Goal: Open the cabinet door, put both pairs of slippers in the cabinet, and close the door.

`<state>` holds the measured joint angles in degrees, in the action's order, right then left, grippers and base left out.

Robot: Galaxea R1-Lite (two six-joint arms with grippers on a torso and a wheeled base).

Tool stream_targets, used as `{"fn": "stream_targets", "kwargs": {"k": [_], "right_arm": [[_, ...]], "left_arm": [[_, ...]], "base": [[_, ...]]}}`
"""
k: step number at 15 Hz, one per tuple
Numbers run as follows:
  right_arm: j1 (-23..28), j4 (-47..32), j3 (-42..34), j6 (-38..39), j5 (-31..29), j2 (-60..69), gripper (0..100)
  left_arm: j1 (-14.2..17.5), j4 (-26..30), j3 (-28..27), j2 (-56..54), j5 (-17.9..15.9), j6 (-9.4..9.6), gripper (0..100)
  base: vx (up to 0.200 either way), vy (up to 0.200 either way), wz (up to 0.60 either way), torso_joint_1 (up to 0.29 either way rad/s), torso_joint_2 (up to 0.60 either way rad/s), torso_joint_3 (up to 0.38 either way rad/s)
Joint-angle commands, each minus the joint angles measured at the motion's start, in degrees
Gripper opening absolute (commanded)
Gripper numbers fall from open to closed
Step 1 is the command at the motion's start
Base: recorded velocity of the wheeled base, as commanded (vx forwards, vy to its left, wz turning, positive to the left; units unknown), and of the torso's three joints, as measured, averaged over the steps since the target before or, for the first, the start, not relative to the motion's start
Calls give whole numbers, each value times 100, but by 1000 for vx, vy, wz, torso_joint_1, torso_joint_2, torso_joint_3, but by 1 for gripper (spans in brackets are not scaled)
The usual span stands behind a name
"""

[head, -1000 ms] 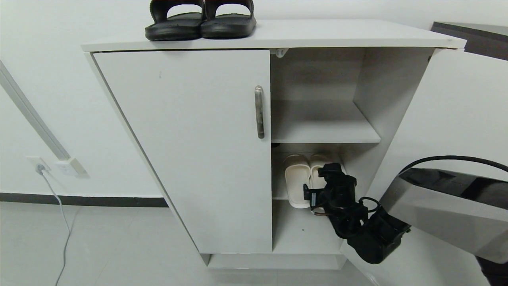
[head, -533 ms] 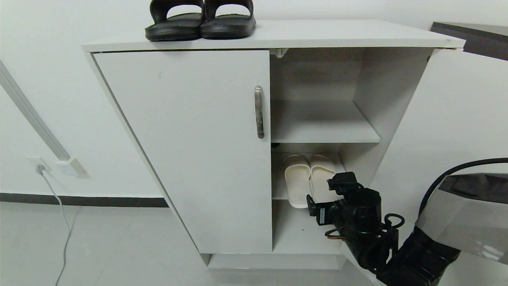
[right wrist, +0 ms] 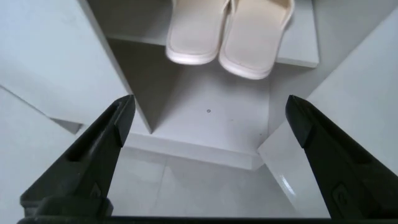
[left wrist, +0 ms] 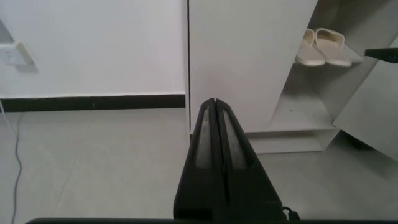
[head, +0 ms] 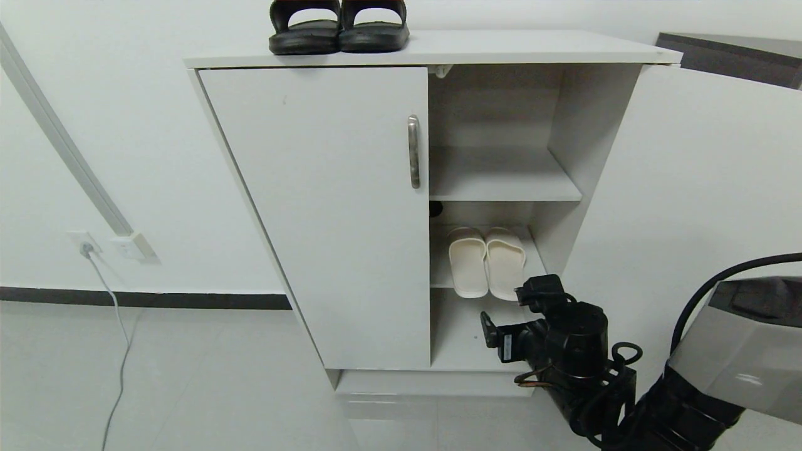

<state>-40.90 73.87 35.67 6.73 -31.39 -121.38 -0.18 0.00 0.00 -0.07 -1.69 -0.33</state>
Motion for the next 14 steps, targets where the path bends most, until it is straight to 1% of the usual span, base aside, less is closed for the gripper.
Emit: {"fn": "stream_targets", "kwargs": {"k": [1, 8, 14], "right_arm": [[3, 48, -60, -14, 1, 18, 100], [-23, 180, -139, -31, 10, 18, 100], [-32, 233, -174, -40, 10, 18, 100]], "left_arm": [[1, 0, 0, 7, 2, -20, 0], [1, 0, 0, 7, -6, -11, 0], [1, 0, 0, 7, -6, -11, 0]], "base": [[0, 0, 0, 0, 0, 0], [0, 0, 0, 0, 0, 0], [0, 0, 0, 4, 2, 160]]}}
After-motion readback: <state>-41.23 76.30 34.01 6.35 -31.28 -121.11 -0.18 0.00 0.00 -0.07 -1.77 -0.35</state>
